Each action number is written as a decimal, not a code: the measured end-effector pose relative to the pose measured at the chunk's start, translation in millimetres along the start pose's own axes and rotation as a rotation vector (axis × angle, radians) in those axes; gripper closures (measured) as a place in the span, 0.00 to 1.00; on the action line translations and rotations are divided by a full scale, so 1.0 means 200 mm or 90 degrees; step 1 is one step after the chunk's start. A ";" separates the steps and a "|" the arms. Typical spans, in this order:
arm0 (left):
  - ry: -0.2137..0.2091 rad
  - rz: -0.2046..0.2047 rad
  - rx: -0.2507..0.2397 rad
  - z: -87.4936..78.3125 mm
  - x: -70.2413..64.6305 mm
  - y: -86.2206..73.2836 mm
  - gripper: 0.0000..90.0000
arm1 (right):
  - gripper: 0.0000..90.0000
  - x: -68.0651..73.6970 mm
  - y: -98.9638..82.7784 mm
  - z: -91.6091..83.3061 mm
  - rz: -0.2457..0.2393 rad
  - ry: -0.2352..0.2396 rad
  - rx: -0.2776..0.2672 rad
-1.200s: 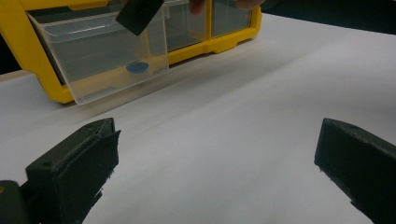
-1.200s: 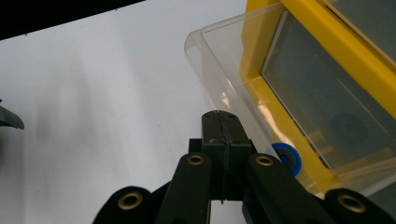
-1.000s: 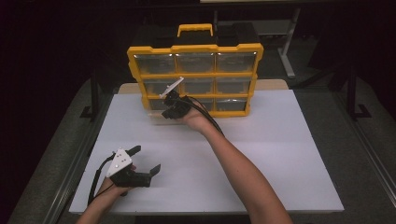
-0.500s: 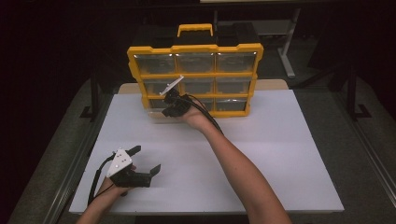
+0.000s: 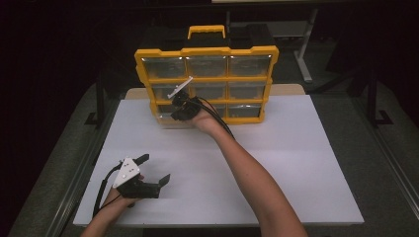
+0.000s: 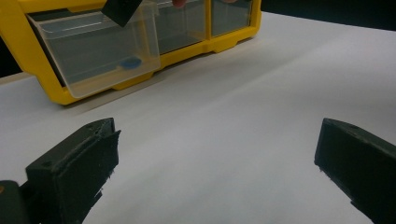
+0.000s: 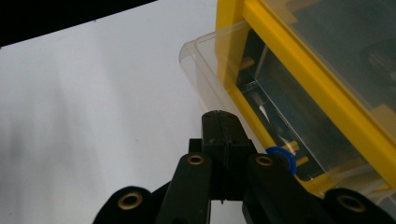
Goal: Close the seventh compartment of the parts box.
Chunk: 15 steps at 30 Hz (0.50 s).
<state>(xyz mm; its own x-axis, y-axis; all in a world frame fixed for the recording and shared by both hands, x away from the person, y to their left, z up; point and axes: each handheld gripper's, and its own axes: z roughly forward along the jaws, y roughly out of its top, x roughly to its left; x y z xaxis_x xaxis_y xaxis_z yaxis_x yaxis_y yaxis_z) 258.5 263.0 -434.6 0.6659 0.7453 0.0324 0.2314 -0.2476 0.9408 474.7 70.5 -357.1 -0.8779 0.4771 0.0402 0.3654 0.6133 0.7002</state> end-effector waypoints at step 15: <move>0.000 -0.002 -0.002 0.00 0.00 0.00 0.00 | 0.99 -0.04 0.02 0.02 0.006 -0.018 0.000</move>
<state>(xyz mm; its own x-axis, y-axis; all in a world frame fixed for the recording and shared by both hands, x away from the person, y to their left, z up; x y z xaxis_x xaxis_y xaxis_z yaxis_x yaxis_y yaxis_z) 258.2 263.0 -434.4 0.6651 0.7462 0.0291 0.2314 -0.2430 0.9420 484.2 71.4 -356.5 -0.8655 0.5001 0.0269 0.3734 0.6084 0.7003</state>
